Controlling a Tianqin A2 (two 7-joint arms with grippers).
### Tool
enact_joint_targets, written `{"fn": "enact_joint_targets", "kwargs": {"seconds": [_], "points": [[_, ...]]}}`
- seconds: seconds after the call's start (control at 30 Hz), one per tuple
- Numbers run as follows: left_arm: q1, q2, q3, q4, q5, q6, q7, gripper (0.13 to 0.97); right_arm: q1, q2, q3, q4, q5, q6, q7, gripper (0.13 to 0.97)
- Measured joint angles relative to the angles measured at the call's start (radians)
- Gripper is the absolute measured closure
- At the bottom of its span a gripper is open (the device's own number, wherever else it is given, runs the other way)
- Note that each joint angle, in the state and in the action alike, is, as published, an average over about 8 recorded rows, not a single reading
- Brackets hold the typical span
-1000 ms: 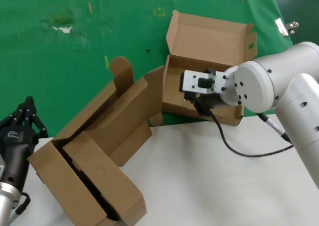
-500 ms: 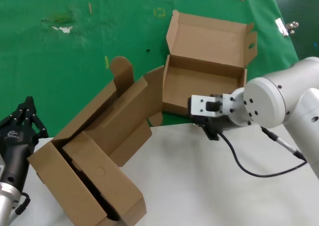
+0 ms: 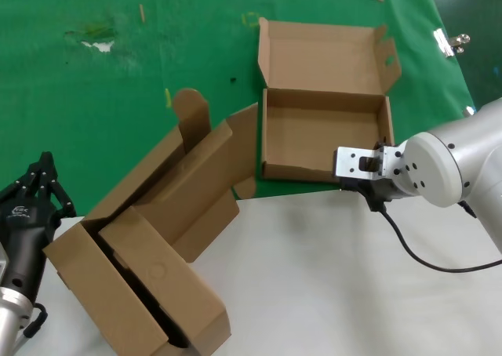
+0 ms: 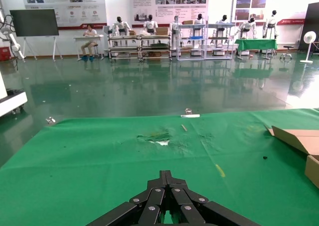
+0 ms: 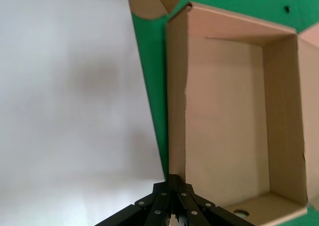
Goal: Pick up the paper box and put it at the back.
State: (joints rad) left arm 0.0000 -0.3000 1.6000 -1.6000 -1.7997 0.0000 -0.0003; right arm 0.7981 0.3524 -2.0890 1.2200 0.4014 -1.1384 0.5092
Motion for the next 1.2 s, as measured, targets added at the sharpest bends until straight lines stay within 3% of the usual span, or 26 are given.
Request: {"fn": "enact_joint_targets", "kwargs": {"seconds": [0.73,1.2], "points": [[0.0,0.0,0.0,0.0,0.0,0.0,0.0,0.957,-0.047,0.042,0.054,0.093,-0.097,-0.026,0.059,0.959],[0.0,0.0,0.0,0.0,0.0,0.0,0.0,0.957,-0.077,0.039,0.078,0.165,-0.017,-0.075,0.051,0.959]]}}
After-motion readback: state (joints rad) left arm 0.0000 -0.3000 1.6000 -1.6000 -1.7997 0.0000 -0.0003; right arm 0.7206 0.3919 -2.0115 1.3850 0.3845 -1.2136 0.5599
